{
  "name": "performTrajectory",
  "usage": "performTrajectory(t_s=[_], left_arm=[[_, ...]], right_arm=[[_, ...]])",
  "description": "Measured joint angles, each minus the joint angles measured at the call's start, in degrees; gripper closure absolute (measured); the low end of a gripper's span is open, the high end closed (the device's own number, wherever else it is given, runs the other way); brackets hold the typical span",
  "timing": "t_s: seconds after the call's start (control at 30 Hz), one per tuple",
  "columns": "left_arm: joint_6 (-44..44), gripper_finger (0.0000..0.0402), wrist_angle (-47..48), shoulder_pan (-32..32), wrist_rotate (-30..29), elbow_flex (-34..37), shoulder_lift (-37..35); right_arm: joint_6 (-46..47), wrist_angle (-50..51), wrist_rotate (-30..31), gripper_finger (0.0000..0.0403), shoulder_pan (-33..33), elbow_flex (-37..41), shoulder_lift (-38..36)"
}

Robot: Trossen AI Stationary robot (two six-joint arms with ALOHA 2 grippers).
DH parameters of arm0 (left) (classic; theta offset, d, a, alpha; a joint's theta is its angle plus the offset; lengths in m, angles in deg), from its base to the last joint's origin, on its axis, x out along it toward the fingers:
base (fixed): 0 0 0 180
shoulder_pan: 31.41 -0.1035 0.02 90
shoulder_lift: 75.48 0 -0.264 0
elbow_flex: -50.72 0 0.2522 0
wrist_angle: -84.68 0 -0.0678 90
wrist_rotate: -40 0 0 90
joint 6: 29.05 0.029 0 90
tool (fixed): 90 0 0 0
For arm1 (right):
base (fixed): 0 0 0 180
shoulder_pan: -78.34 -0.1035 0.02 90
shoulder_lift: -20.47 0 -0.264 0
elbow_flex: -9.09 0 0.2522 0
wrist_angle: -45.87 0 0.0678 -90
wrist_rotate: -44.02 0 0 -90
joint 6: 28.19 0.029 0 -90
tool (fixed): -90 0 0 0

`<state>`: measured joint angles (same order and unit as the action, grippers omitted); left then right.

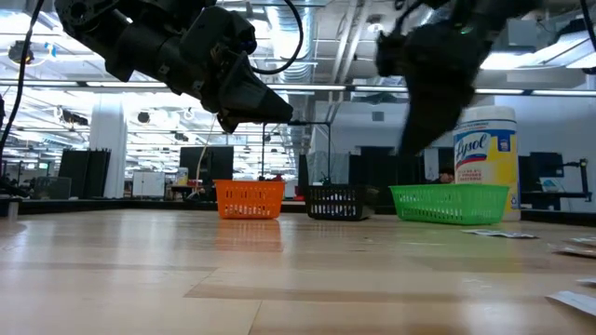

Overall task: Pick & Place First Aid Supplies
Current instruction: Put the orange ointment pack into the orange basket

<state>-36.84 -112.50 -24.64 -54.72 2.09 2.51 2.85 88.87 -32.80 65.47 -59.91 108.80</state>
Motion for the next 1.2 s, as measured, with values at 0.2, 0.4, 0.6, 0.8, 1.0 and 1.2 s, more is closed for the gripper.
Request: performTrajectory(t_s=[0.2,0.4,0.6,0.8,1.0,1.2], left_arm=[[-0.02,0.0334,-0.02,0.0,0.01,0.0,0.0],[-0.02,0.0334,-0.02,0.0,0.0,0.0,0.0],[-0.2,0.0334,-0.02,0.0,0.01,0.0,0.0],[-0.2,0.0334,-0.02,0.0,0.01,0.0,0.0],[-0.2,0.0334,-0.04,0.0,0.0,0.0,0.02],[-0.15,0.0334,0.0,0.01,0.0,0.0,0.01]], right_arm=[[20.94,4.43,0.62,0.0239,-6.81,3.49,0.04],[31.68,7.54,1.92,0.0251,-10.11,7.85,0.08],[37.52,7.53,1.92,0.0261,-10.39,10.71,0.07],[38.02,5.16,1.87,0.0255,-9.83,11.89,2.42],[35.27,4.27,2.79,0.0239,-9.23,11.34,5.45],[34.57,4.48,2.31,0.028,-8.81,11.36,5.18]])
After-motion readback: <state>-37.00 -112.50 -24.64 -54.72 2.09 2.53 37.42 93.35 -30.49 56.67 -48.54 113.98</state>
